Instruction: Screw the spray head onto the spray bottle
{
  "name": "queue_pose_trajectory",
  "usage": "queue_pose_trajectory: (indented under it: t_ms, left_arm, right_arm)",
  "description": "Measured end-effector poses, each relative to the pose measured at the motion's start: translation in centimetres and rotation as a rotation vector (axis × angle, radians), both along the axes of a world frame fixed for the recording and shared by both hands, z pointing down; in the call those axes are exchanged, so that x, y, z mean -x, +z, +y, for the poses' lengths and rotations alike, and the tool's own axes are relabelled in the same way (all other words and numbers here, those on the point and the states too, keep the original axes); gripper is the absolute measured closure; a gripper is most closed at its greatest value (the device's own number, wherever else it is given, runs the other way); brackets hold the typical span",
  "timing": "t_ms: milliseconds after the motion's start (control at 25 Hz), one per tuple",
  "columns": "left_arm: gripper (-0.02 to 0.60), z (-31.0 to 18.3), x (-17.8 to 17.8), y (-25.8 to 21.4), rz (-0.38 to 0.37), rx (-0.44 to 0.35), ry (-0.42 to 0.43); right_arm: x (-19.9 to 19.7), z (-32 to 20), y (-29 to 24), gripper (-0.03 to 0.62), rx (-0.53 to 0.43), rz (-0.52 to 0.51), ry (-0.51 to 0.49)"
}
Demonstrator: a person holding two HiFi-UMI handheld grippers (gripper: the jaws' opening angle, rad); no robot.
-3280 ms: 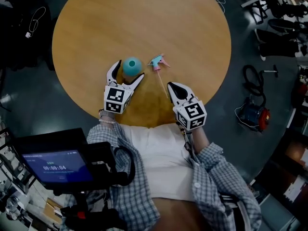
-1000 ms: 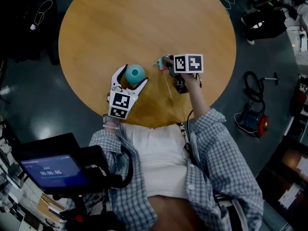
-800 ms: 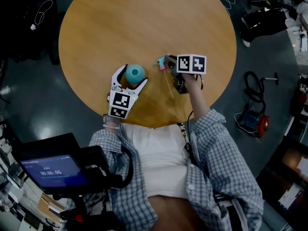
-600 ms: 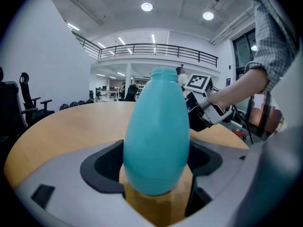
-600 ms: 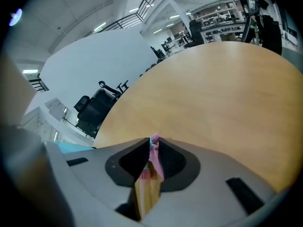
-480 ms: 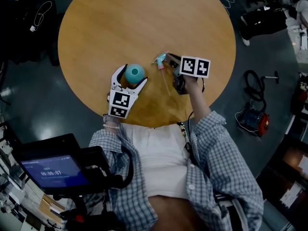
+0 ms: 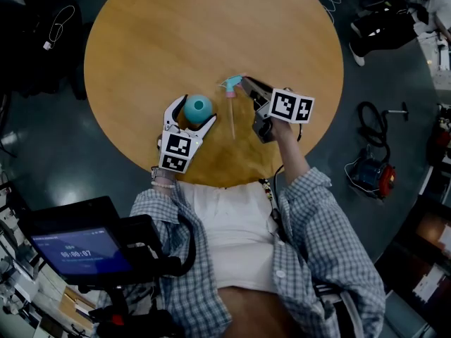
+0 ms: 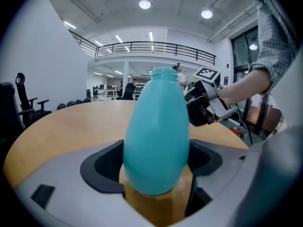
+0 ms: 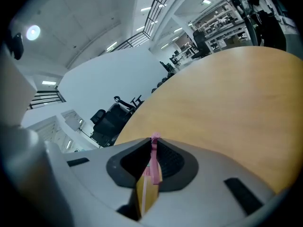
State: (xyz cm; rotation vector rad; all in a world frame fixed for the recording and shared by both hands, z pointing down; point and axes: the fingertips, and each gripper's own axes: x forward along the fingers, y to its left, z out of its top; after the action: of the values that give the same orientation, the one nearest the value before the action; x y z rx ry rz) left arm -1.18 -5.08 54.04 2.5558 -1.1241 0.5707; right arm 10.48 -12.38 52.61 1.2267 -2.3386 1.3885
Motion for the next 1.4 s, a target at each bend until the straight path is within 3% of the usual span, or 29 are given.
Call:
queue_pose_trajectory:
  t_ms: [160,480,640,960,1200,1400]
  left_arm:
    - [0.169,-0.1,-0.2,0.1,-0.003,0.001,0.008]
    - [0.169,-0.1,-0.2,0.5,-0.012,0.012,0.007]
    - [0.169,-0.1,0.0,0.8,-0.022,0.018,0.007]
    - [0.169,-0.2,-0.7,1.0,-0.012,0.036,0.029]
    - [0.169,0.3,-1.9,1.2,0.0,0.063,0.101]
    - [0.169,0.8,-3.1,1.4,0.004,0.091,0.175]
  right_arm:
    - [0.5,0.3,-0.1,0.563,0.0,-0.02,-0.02]
    - [1.1,1.7,2.3,0.565,0.103,-0.009,-0.053]
    - [1.2,1.5,1.4,0.569,0.079,-0.054,-0.03]
    - [0.8,-0.1,-5.1,0.569,-0.164,-0.166,-0.005]
    - [0.7,-2.1,-15.2,0.569,-0.437,-0.25,-0.002]
    - [1.0,-2.7,-22.6,0.569,-0.589,-0.345,0.003]
